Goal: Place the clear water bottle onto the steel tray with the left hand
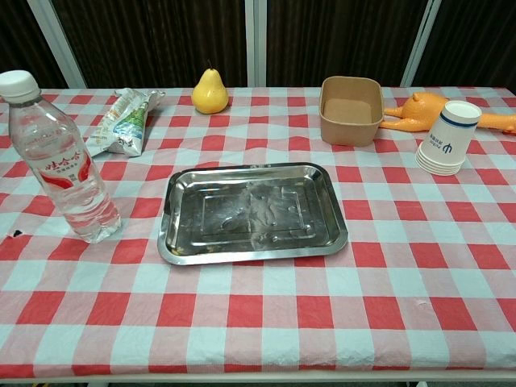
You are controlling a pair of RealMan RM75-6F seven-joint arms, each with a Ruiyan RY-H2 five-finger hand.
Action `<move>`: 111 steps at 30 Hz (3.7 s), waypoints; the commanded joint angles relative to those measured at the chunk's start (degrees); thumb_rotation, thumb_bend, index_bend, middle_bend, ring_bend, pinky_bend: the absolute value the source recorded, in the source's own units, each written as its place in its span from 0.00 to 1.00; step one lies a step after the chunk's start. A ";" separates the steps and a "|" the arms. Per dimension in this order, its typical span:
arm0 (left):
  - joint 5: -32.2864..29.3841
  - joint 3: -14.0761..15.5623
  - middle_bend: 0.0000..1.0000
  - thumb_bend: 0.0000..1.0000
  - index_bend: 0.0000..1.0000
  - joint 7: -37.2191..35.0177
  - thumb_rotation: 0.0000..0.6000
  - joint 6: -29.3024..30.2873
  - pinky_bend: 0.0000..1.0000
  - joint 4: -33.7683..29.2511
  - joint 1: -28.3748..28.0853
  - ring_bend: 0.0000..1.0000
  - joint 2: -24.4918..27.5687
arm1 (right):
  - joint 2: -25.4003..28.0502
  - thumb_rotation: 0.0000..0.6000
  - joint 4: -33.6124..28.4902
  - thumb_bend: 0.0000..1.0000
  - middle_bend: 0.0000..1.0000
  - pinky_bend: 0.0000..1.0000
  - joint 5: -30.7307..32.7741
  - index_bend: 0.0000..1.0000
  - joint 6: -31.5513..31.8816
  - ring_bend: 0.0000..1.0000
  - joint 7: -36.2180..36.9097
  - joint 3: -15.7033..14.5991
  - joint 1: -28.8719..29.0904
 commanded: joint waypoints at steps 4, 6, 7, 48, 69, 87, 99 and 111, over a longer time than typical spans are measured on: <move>0.05 -0.12 0.18 0.06 0.18 0.16 1.00 0.26 0.18 -0.40 -0.04 0.11 0.14 | 0.05 1.00 -0.10 0.11 0.00 0.00 0.03 0.00 -0.07 0.00 -0.10 -0.05 -0.01; -0.21 -0.18 0.18 0.06 0.18 0.09 1.00 0.07 0.18 -0.47 -0.06 0.11 0.16 | 0.06 1.00 -0.21 0.11 0.00 0.00 0.06 0.00 -0.06 0.00 -0.06 -0.02 -0.01; -0.42 -0.23 0.18 0.06 0.18 -0.04 1.00 -0.15 0.18 -0.56 -0.12 0.11 0.22 | 0.07 1.00 -0.39 0.11 0.00 0.00 0.11 0.00 -0.01 0.00 -0.03 0.07 0.01; 0.50 -0.85 0.17 0.00 0.12 -33.74 1.00 -9.39 0.17 -7.74 -6.68 0.11 -16.13 | -0.32 1.00 2.34 0.11 0.00 0.00 1.27 0.00 -1.73 0.00 1.06 -0.33 -0.14; -6.41 -4.69 0.33 0.01 0.25 -35.53 1.00 -18.12 0.26 -3.98 -12.16 0.22 -21.25 | -0.22 1.00 3.66 0.11 0.00 0.00 1.85 0.00 -2.00 0.00 2.74 0.03 -0.23; -7.76 -7.57 0.65 0.21 0.60 -35.63 1.00 -15.43 0.51 -4.82 -11.92 0.50 -21.19 | -0.26 1.00 3.45 0.11 0.00 0.00 1.87 0.00 -2.06 0.00 2.44 0.02 -0.27; -5.50 -21.14 0.66 0.21 0.61 -31.48 1.00 -15.18 0.52 -9.82 -22.09 0.51 -15.19 | -0.27 1.00 3.21 0.11 0.00 0.00 2.00 0.00 -1.90 0.00 2.50 0.32 -0.21; -7.76 -16.51 0.66 0.27 0.61 -36.61 1.00 -20.22 0.52 -0.90 -24.02 0.51 -18.41 | 0.16 1.00 3.25 0.11 0.00 0.00 2.07 0.00 -1.44 0.00 2.44 0.51 -0.38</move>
